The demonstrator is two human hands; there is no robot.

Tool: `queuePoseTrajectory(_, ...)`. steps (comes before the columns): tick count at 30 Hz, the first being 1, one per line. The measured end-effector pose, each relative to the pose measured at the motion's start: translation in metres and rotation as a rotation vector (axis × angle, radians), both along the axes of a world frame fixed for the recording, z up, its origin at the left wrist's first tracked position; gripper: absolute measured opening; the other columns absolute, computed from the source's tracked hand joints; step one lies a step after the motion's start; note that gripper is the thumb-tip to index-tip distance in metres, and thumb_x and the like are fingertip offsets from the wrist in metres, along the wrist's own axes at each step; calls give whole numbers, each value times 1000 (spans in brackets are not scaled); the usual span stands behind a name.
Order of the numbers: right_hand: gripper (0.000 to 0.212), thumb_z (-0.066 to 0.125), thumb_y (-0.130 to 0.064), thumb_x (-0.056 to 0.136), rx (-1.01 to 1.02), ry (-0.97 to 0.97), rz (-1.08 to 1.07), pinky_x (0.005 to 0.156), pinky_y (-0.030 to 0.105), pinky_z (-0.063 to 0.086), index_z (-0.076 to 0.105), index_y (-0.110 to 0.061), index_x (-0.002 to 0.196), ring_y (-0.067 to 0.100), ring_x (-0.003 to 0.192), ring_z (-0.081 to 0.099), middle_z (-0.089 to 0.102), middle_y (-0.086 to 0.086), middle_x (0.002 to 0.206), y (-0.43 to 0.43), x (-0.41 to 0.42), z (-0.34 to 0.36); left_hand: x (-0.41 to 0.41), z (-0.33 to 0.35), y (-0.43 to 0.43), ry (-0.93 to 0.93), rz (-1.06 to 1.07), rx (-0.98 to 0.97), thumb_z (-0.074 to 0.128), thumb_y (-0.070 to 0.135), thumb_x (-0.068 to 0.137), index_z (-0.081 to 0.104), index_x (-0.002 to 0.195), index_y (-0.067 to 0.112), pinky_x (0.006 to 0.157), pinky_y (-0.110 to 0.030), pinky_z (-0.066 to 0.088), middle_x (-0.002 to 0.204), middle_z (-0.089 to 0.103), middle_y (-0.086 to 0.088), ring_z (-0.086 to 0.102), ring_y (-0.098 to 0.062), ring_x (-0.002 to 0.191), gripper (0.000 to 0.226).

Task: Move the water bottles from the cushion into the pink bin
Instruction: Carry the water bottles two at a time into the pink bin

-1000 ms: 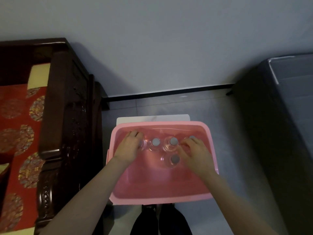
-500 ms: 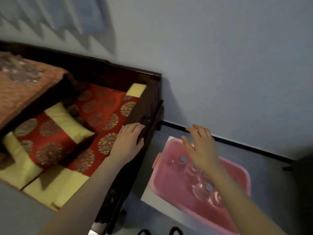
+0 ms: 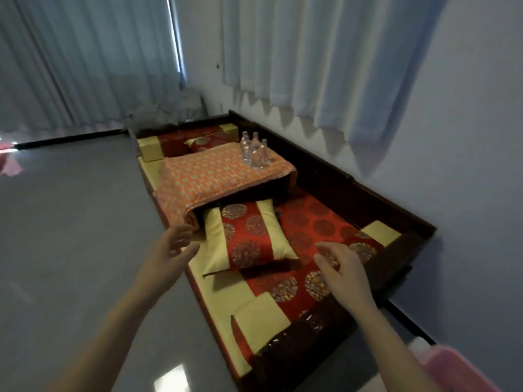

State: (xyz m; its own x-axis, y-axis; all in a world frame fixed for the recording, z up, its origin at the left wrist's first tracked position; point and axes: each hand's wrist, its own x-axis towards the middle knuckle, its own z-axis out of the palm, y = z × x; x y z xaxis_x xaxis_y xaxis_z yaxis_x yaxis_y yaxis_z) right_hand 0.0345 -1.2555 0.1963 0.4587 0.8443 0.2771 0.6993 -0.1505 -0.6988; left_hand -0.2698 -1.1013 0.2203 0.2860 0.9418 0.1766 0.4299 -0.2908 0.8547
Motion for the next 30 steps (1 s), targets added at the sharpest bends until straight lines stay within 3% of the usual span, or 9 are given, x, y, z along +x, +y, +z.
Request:
queuePoseTrajectory(3, 28, 57, -37, 92, -5, 22, 24, 88, 26, 34, 62, -28, 118, 13, 118, 46, 57, -9, 121, 51, -65, -9, -74, -2, 28, -50, 62, -53, 69, 13, 83, 58, 108, 23, 83, -29, 49, 99, 65, 10, 64, -17, 98, 29)
queuePoseTrajectory(6, 29, 56, -39, 92, -27, 28, 31, 89, 28, 33, 60, -29, 119, 16, 120, 44, 56, -7, 121, 94, -112, -16, -122, -2, 57, -19, 121, -106, 67, 15, 85, 59, 116, 15, 91, -36, 50, 110, 65, -2, 62, -18, 101, 32)
queuePoseTrajectory(11, 30, 57, -42, 90, -55, -2, 92, 90, 29, 32, 60, -33, 119, 14, 120, 40, 52, -14, 116, 167, -167, -19, -180, -4, 119, -24, 210, -133, 66, 16, 86, 57, 120, 12, 88, -32, 49, 114, 64, -6, 61, -18, 100, 36)
queuePoseTrajectory(16, 29, 61, -37, 89, -55, -46, 97, 95, 36, 39, 62, -28, 116, 18, 118, 44, 58, -8, 118, 242, -183, -21, -213, -20, 181, 117, 218, -44, 67, 20, 85, 57, 121, 14, 86, -31, 47, 118, 63, -1, 61, -16, 102, 37)
queuePoseTrajectory(21, 23, 66, -27, 87, 44, -32, 112, 86, 29, 36, 65, -25, 110, 7, 101, 47, 58, -11, 103, 348, -194, -37, -237, -29, 278, 169, 219, -47, 66, 21, 86, 58, 120, 14, 86, -29, 46, 120, 63, -2, 60, -15, 103, 35)
queuePoseTrajectory(26, 24, 64, -27, 88, -6, 42, 116, 83, 35, 43, 65, -24, 111, 20, 106, 53, 60, -7, 103, 455, -198, -46, -256, -34, 375, 223, 231, -51, 66, 21, 86, 58, 119, 16, 83, -25, 40, 119, 63, 2, 60, -12, 102, 34)
queuePoseTrajectory(30, 23, 61, -33, 90, -60, 43, 131, 81, 32, 35, 61, -30, 113, 15, 110, 44, 53, -11, 103, 535, -207, -41, -271, -40, 442, 231, 255, -77, 65, 22, 87, 57, 120, 20, 85, -27, 42, 118, 62, 4, 59, -11, 103, 34)
